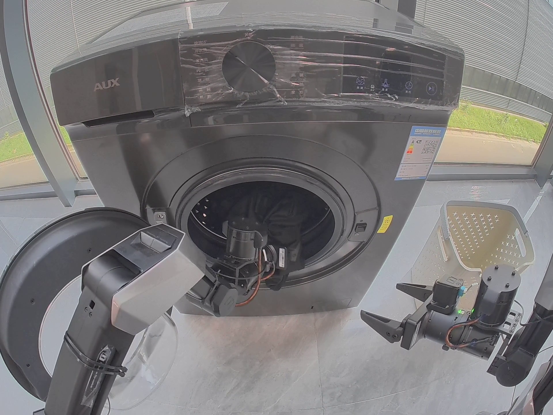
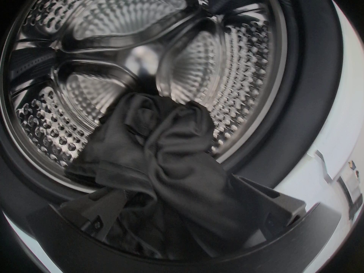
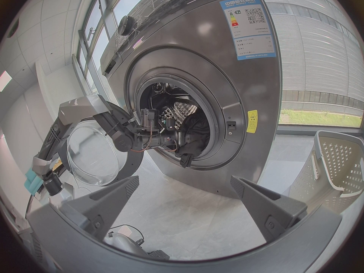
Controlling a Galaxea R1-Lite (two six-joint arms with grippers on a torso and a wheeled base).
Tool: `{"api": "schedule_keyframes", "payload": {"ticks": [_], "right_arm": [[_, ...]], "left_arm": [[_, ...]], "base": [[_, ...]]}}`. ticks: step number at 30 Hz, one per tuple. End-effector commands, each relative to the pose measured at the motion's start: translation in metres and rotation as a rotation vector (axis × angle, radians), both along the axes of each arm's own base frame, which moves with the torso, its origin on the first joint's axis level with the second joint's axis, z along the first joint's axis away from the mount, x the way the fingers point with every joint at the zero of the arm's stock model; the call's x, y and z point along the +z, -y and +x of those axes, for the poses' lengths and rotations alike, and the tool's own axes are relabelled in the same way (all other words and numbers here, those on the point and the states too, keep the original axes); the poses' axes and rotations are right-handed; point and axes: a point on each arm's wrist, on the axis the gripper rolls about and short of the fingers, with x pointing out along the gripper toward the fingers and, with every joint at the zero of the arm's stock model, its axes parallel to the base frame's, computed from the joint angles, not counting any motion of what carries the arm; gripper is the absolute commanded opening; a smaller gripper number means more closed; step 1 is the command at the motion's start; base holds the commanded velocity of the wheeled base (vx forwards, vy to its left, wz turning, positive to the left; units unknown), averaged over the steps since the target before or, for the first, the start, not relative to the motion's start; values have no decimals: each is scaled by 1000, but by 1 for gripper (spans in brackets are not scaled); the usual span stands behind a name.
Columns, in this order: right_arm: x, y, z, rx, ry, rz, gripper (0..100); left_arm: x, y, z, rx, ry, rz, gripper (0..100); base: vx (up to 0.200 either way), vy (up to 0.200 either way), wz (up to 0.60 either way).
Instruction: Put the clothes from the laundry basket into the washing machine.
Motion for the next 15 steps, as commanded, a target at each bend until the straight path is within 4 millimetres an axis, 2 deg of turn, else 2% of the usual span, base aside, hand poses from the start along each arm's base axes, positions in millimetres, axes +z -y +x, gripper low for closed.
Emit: {"api": "schedule_keyframes", "payload": {"ticks": [1, 4, 13, 14, 15], "right_arm": [[1, -1, 0, 3, 4, 3, 100], [1, 0, 0, 2, 3, 2, 100], [1, -5, -3, 26, 8, 5, 100], [1, -5, -3, 26, 8, 5, 100], [1, -5, -3, 26, 8, 5, 100]], "left_arm": [[10, 1, -16, -45, -22, 8, 100], [-2, 2, -14, -47, -37, 20, 100], [-22, 0, -10, -37, -59, 37, 100], [-23, -1, -9, -33, -57, 37, 0], [-23, -1, -9, -33, -57, 37, 0]], "base": [[0, 0, 0], [0, 0, 0], [0, 0, 0], [0, 0, 0], [0, 0, 0]]}}
